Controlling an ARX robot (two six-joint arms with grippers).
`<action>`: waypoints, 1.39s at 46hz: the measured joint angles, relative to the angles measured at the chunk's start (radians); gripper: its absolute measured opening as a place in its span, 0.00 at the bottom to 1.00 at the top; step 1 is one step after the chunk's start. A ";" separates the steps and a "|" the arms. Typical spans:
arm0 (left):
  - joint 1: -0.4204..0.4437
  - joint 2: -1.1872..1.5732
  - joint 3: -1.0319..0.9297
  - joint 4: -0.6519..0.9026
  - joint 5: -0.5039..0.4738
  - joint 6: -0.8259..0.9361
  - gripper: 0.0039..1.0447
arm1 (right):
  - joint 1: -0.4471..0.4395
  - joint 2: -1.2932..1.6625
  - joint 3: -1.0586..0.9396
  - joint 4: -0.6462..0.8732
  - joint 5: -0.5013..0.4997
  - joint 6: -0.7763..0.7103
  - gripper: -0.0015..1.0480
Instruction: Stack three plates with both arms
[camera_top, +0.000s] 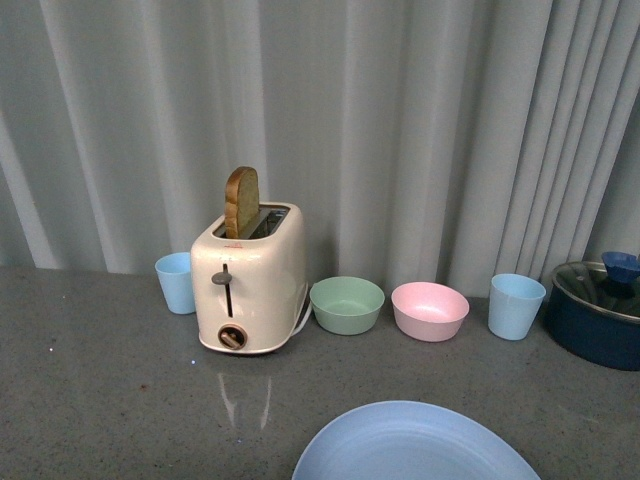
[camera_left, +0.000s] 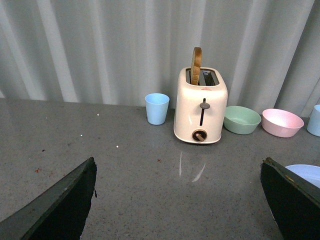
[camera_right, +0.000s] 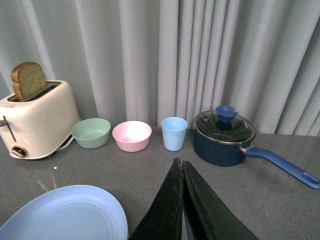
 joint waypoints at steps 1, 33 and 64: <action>0.000 0.000 0.000 0.000 0.000 0.000 0.94 | 0.000 -0.006 -0.006 0.000 0.000 0.000 0.03; 0.000 0.000 0.000 0.000 0.000 0.000 0.94 | 0.000 -0.192 -0.118 -0.068 -0.001 0.000 0.03; 0.000 0.000 0.000 0.000 0.000 0.000 0.94 | 0.000 -0.359 -0.154 -0.195 -0.001 0.000 0.52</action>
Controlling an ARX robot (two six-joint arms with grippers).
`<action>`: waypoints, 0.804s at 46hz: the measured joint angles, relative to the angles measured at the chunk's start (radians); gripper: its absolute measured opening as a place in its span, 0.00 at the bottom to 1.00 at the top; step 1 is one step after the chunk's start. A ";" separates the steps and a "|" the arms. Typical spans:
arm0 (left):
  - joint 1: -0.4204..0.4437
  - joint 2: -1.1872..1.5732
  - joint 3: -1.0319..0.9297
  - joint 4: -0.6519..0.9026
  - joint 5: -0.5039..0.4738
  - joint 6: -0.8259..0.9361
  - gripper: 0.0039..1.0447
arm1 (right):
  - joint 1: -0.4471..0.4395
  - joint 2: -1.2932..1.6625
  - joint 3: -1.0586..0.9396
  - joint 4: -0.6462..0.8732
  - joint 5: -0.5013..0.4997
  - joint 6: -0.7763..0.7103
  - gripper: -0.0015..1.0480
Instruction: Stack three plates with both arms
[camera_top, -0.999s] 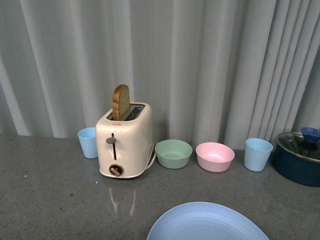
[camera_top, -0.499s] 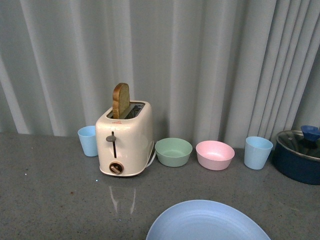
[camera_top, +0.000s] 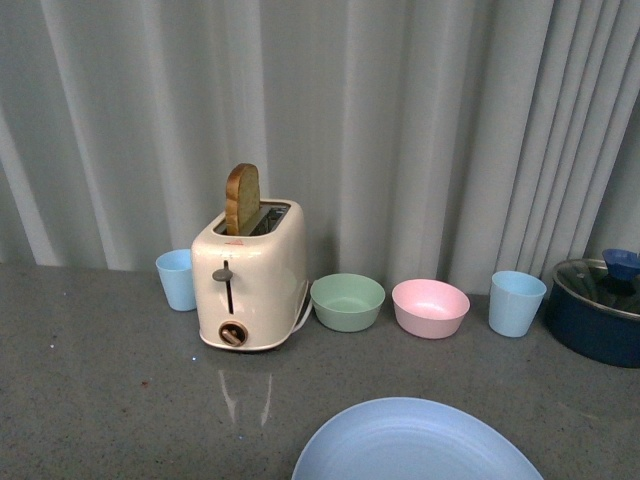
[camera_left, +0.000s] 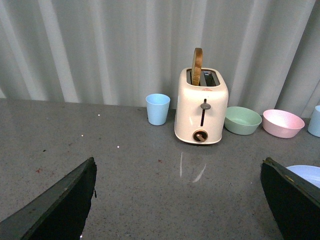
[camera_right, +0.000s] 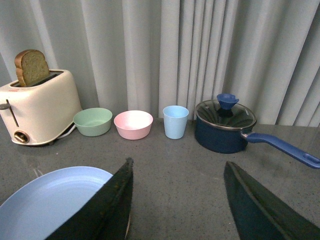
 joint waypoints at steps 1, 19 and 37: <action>0.000 0.000 0.000 0.000 0.000 0.000 0.94 | 0.000 0.000 0.000 0.000 0.000 0.000 0.57; 0.000 0.000 0.000 0.000 0.000 0.000 0.94 | 0.000 0.000 0.000 0.000 0.000 0.001 0.93; 0.000 0.000 0.000 0.000 0.000 0.000 0.94 | 0.000 0.000 0.000 0.000 0.000 0.001 0.93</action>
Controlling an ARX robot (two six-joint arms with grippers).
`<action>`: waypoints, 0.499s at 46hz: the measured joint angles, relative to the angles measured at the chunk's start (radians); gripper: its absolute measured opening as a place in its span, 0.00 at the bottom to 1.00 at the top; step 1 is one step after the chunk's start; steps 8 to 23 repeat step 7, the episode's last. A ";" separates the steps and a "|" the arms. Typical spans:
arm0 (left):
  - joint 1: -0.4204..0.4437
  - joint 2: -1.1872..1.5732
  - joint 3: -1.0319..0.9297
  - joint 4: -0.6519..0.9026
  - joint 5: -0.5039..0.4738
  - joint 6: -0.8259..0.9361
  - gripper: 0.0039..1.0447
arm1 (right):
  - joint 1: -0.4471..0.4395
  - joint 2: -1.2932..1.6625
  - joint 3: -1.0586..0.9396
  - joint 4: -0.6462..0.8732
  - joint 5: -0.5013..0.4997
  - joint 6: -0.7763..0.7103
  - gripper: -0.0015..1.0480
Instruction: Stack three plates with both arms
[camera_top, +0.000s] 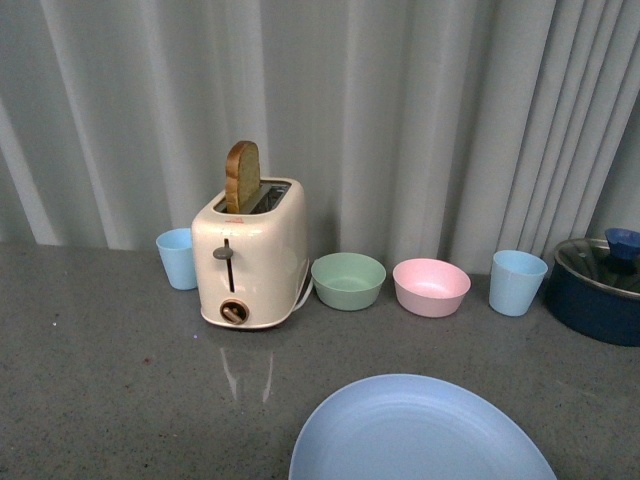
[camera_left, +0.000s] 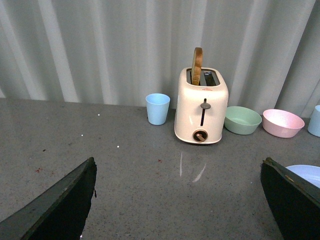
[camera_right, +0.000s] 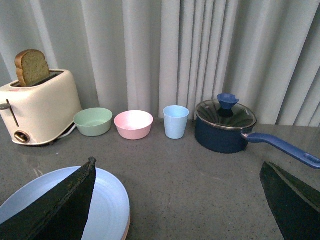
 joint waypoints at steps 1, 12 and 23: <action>0.000 0.000 0.000 0.000 0.000 0.000 0.94 | 0.000 0.000 0.000 0.000 0.000 0.000 0.93; 0.000 0.000 0.000 0.000 0.000 0.000 0.94 | 0.000 0.000 0.000 0.000 0.000 0.000 0.93; 0.000 0.000 0.000 0.000 0.000 0.000 0.94 | 0.000 0.000 0.000 0.000 0.000 0.000 0.93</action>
